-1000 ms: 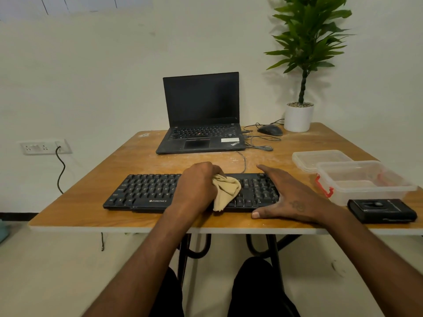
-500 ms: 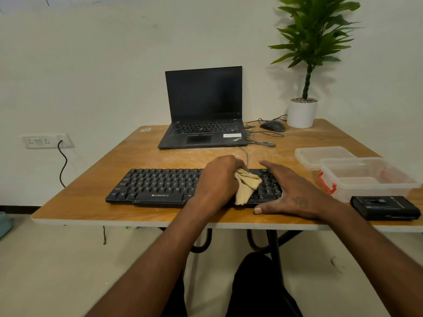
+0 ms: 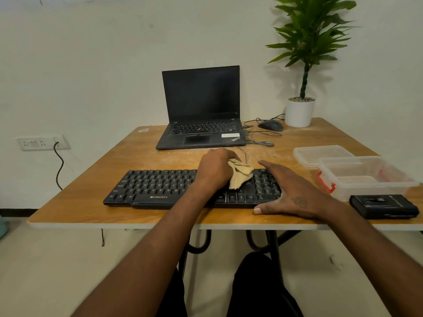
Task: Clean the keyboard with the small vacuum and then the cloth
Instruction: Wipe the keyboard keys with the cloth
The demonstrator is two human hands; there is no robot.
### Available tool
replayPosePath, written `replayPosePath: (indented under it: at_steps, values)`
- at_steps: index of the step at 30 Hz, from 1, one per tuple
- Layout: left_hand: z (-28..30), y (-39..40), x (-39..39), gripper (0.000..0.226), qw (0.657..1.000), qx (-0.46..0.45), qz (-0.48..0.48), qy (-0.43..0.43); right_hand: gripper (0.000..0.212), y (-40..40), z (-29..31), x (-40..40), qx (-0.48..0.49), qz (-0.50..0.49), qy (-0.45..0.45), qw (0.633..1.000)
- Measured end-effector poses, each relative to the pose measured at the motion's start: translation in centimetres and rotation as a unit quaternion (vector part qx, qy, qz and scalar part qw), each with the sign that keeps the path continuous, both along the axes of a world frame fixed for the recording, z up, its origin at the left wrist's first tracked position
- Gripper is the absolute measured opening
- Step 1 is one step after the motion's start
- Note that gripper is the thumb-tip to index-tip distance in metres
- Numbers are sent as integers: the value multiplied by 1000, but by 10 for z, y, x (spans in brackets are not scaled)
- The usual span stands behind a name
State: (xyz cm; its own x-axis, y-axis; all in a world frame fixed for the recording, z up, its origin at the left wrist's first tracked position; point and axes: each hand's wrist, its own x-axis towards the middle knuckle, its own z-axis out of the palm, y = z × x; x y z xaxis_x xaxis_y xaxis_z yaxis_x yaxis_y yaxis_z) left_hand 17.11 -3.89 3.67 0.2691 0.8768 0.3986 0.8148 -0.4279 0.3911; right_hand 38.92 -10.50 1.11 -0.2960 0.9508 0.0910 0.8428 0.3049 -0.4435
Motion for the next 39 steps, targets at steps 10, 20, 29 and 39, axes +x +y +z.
replayPosePath:
  at_steps: [10, 20, 29, 39]
  values:
    - [1, 6, 15, 26, 1000, -4, -24, 20, 132, 0, -1, 0, -6, -8, 4, 1000]
    - [4, 3, -4, 38, 1000, -2, 4, 28, 134, -1, -1, -1, -13, -11, 6, 1000]
    - [2, 2, 30, 32, 998, -13, -53, 16, 138, -3, 3, -4, -14, -11, 17, 1000]
    - [1, 10, 1, 27, 999, -9, -30, 25, 148, -12, 9, 11, -79, -26, 91, 992]
